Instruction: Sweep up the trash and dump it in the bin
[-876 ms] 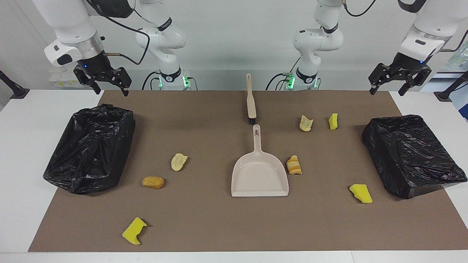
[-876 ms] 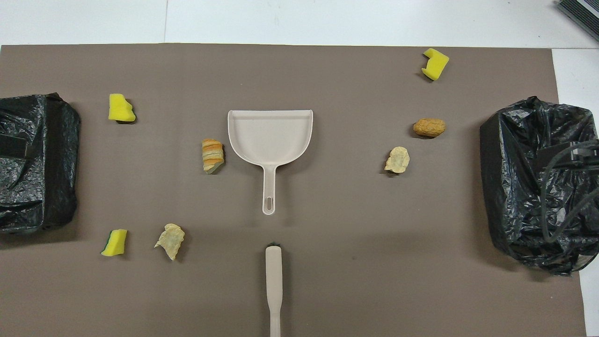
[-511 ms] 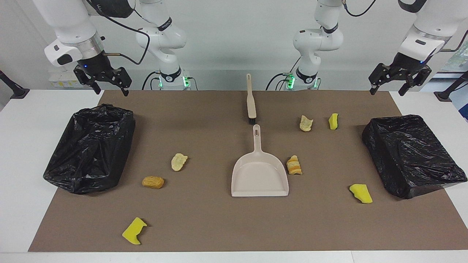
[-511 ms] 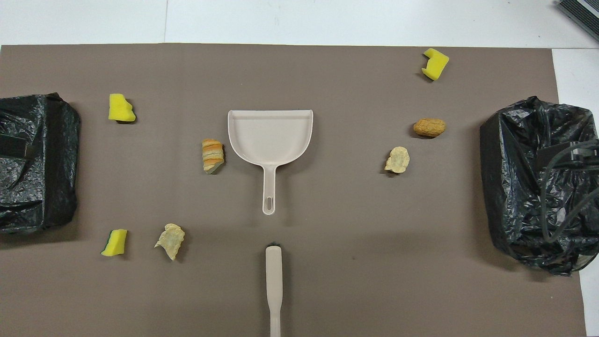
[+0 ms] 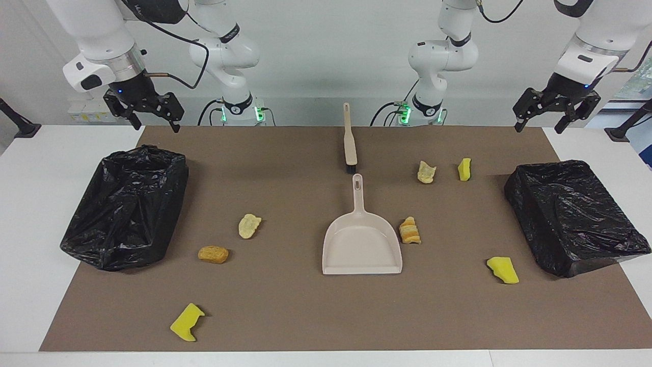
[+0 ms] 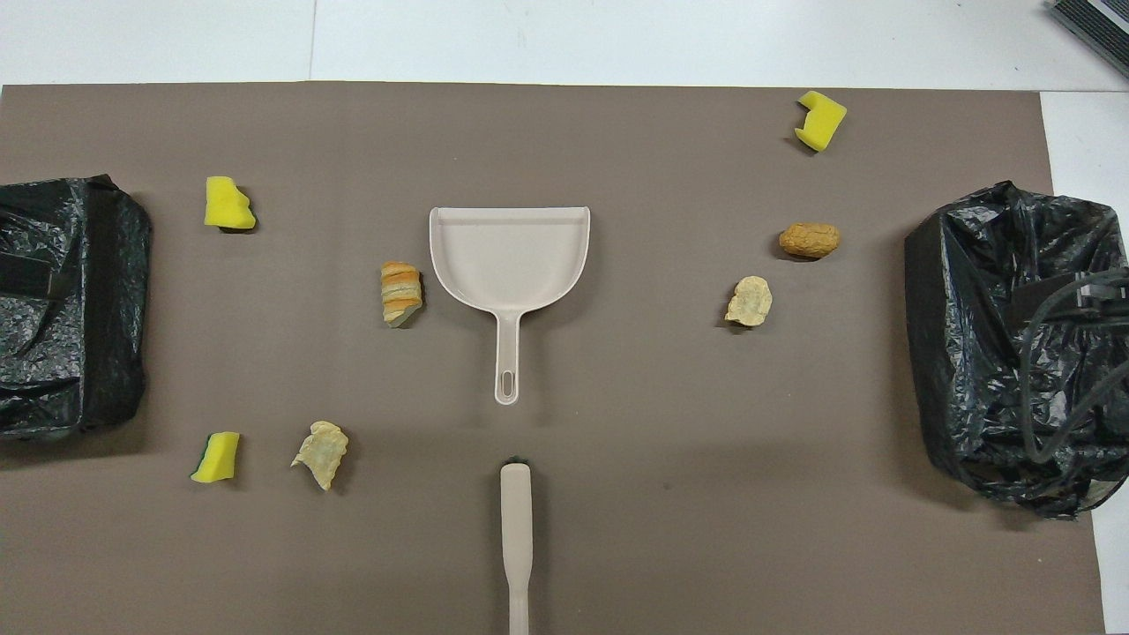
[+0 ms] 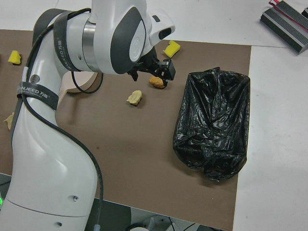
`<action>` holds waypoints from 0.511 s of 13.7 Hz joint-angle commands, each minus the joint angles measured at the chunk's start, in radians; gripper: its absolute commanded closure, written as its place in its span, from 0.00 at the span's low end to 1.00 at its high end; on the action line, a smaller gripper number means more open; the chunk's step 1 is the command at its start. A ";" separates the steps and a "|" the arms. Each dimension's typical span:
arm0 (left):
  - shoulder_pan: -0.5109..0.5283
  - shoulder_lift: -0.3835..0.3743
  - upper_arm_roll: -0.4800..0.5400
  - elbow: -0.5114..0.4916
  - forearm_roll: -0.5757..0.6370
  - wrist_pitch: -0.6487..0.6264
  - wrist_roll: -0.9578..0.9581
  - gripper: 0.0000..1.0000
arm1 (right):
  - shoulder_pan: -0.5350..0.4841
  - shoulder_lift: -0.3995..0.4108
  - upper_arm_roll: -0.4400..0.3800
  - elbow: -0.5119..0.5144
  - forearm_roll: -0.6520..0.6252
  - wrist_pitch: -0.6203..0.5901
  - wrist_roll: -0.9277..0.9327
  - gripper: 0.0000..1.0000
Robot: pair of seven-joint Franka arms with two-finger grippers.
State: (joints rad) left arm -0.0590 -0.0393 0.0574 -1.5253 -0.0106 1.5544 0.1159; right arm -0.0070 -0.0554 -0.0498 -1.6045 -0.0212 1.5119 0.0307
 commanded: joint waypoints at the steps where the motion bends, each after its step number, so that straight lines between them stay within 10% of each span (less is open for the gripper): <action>1: -0.010 -0.025 -0.002 -0.032 0.021 0.024 -0.002 0.00 | -0.001 -0.038 0.005 -0.057 0.045 0.008 0.024 0.00; 7: -0.013 0.019 -0.007 -0.052 0.014 0.147 0.013 0.00 | 0.137 0.009 0.014 -0.124 0.095 0.194 0.250 0.00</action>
State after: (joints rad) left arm -0.0606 -0.0276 0.0503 -1.5518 -0.0099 1.6702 0.1189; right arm 0.0865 -0.0567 -0.0411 -1.6987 0.0621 1.6463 0.2019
